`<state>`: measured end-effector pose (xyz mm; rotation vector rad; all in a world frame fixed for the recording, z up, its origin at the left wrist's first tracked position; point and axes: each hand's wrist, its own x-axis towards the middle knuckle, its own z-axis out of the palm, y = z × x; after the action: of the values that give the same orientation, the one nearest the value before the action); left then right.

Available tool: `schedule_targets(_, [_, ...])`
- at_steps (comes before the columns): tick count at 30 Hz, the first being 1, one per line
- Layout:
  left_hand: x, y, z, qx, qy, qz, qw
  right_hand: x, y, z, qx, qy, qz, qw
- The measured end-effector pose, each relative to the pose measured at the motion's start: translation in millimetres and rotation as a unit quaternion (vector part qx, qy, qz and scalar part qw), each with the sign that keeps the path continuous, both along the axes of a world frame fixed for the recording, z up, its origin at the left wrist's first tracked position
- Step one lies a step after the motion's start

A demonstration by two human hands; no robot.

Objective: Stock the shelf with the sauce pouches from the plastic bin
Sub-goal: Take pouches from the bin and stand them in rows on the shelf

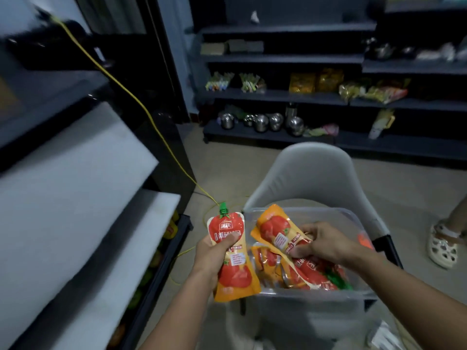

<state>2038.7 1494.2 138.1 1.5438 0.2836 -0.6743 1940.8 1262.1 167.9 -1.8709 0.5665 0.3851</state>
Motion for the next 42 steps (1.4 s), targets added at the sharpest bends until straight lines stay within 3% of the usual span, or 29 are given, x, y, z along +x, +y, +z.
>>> schedule_targets(6, [-36.3, 72.7, 62.0, -0.047, 0.021, 0.100, 0.994, -4.8, 85.9, 67.0, 0.100, -0.062, 0.059, 0.991])
schedule_targets(13, [-63.8, 166.1, 91.6, -0.185, 0.112, 0.133, 0.967, 0.1, 189.5, 118.2, 0.090, -0.064, 0.207, 0.972])
schedule_targets(18, [-105.8, 221.1, 136.2, -0.187, 0.016, 0.196, 0.962, -0.2, 258.8, 154.4, 0.057, -0.067, 0.335, 0.938])
schedule_targets(23, [-127.5, 277.0, 163.2, -0.141, -0.043, 0.282, 0.948, -1.9, 308.1, 182.1, 0.032, -0.052, 0.383, 0.922])
schedule_targets(28, [-143.7, 321.5, 180.7, -0.135, -0.078, 0.374, 0.914, -0.2, 343.1, 188.8, 0.100, -0.028, 0.361, 0.927])
schedule_targets(32, [-153.2, 361.5, 193.1, -0.156, -0.096, 0.459, 0.869, 4.6, 398.6, 183.6, 0.240, -0.056, 0.208, 0.947])
schedule_targets(37, [-154.5, 411.8, 215.5, -0.178, -0.112, 0.560, 0.801, 3.9, 488.9, 188.5, 0.427, -0.035, 0.100, 0.898])
schedule_targets(40, [-147.6, 441.3, 231.6, -0.172, -0.136, 0.598, 0.771, 4.0, 542.4, 192.4, 0.417, -0.044, 0.108, 0.901])
schedule_targets(42, [-138.0, 465.5, 238.6, -0.161, -0.154, 0.596, 0.771, 11.2, 572.3, 199.6, 0.396, -0.063, 0.102, 0.910])
